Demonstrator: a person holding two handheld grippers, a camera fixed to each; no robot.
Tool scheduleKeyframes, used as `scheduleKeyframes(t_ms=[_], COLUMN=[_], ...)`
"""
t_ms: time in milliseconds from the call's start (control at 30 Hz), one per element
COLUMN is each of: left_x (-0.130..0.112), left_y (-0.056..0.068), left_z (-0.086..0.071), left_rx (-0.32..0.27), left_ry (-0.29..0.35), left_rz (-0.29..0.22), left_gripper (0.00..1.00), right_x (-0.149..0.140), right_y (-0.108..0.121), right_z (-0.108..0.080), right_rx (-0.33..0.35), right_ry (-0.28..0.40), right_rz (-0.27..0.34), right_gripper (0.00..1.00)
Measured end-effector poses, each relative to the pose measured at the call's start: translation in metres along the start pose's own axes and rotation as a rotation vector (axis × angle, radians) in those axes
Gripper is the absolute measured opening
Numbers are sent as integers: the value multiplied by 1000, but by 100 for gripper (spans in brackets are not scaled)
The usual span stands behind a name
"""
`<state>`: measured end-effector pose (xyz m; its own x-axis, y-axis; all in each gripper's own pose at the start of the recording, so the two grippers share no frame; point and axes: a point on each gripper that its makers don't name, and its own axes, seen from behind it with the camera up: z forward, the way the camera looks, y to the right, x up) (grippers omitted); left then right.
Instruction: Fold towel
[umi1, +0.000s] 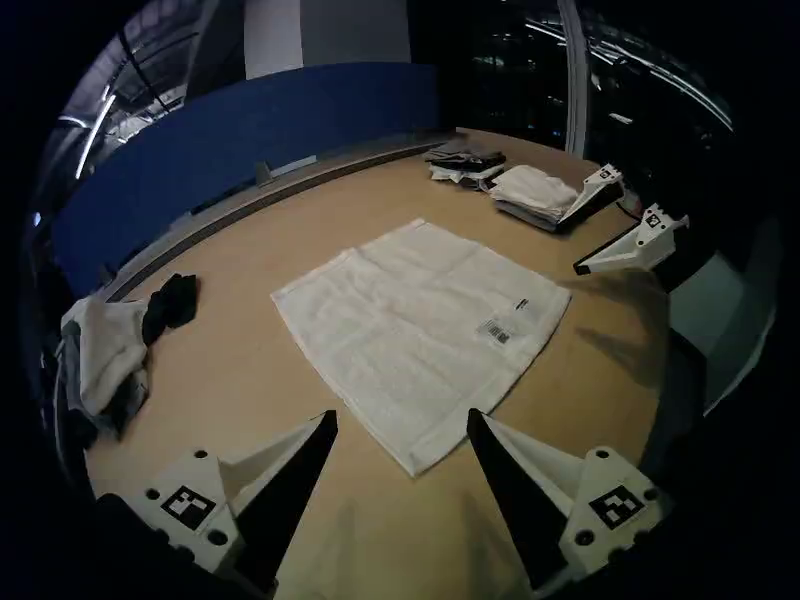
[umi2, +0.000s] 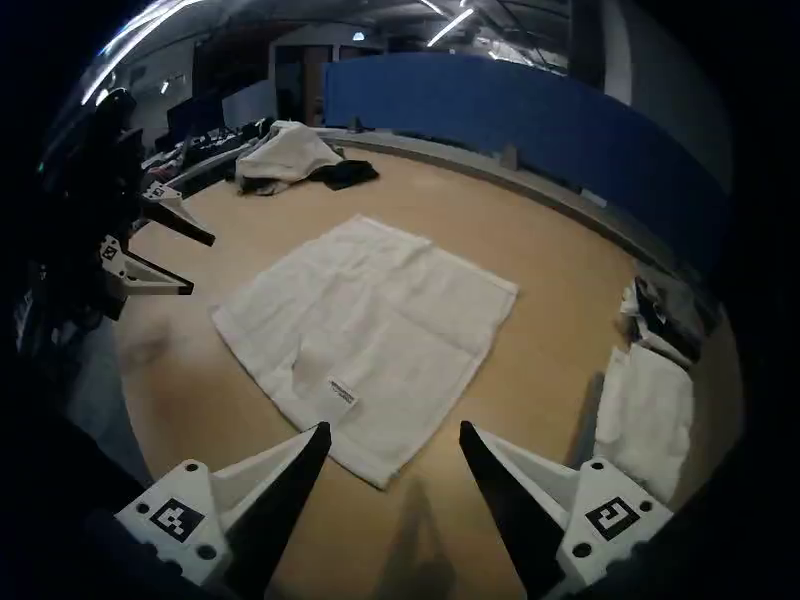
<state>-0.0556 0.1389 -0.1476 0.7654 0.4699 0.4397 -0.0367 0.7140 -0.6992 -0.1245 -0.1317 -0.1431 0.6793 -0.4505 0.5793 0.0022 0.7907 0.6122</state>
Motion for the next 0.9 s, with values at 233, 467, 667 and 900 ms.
scheduleKeyframes(t_ms=[233, 467, 667, 900], left_x=[-10, -17, -21, -24], left_y=[2, 1, 2, 4], left_z=[7, 9, 8, 7], left_rx=[-4, 4, 4, 2], left_ry=[-15, -21, -27, -31], left_rz=[-10, -15, -20, -22], left_gripper=[96, 97, 97, 97], right_x=[-20, -39, -51, -56], right_y=[-4, -9, -13, -15], right_z=[10, 16, 18, 19], right_rx=[1, 10, 18, 28], right_ry=[-38, -76, -118, -138], right_rz=[-1, 9, 14, 38], right_gripper=[100, 93, 79, 52])
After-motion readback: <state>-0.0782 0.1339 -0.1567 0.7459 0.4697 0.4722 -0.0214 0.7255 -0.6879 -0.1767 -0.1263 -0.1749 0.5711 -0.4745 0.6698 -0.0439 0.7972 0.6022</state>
